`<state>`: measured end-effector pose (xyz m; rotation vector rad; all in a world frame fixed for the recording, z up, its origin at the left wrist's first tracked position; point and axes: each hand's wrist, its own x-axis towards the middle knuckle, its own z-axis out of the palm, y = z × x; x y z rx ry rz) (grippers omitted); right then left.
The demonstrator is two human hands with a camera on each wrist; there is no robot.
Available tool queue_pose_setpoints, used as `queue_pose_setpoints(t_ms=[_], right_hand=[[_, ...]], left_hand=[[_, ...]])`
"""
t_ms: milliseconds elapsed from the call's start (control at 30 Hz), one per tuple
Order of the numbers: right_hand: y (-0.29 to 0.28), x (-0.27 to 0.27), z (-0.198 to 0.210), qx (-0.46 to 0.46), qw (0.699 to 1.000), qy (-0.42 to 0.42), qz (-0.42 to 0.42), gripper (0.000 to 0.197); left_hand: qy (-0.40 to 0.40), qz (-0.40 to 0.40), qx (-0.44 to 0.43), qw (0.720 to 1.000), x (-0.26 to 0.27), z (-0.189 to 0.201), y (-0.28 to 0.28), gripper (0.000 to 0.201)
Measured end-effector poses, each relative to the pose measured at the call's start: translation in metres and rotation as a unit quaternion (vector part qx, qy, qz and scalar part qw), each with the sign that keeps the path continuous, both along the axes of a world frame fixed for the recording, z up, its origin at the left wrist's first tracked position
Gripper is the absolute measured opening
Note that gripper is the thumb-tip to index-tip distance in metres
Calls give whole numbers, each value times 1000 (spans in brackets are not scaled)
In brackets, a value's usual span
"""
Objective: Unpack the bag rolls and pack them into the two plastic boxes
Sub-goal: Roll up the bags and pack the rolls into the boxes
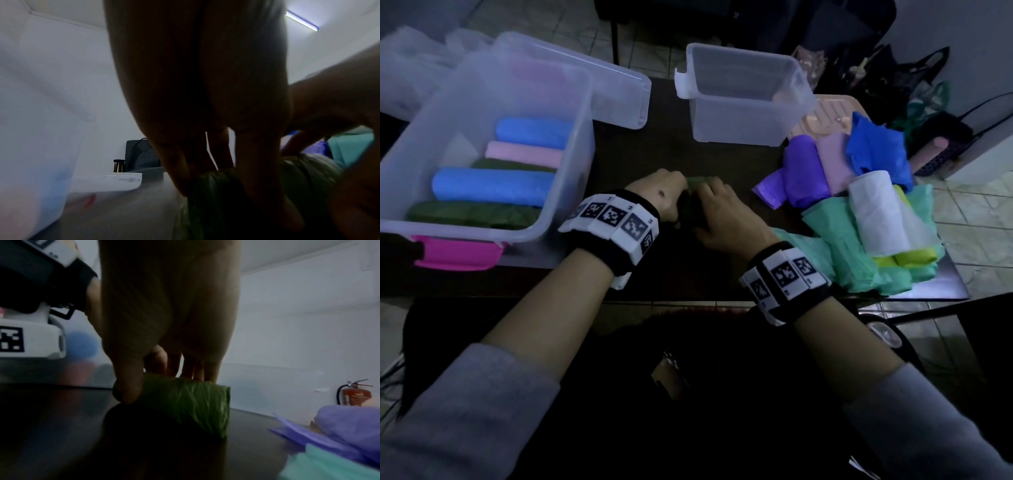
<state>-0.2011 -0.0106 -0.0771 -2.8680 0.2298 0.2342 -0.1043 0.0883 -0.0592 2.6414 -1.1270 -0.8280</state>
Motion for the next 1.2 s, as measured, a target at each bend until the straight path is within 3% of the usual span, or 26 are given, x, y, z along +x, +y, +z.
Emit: queue_pose_setpoints(t_ms=[133,367,500,800,1200], right_hand=[[3,-2,-3,-18,1000,6,-3,66],[-3,4,9,87,991,97,-19,56],[-8,7,11,114,986,117,-30,52],[-10,16,-3,40,989,136,-32,96],[-11,14,-9,63,994,94,10,71]], left_hand=[[23,-4,20,1000,-1,-1,6,34],[30,14,-50,998,-5,-3,14,59],[49,21,-32,998,-3,1,15,59],[49,29,-44,997,-3,3,16,57],[48,21,-43,998,1,1,14,58]])
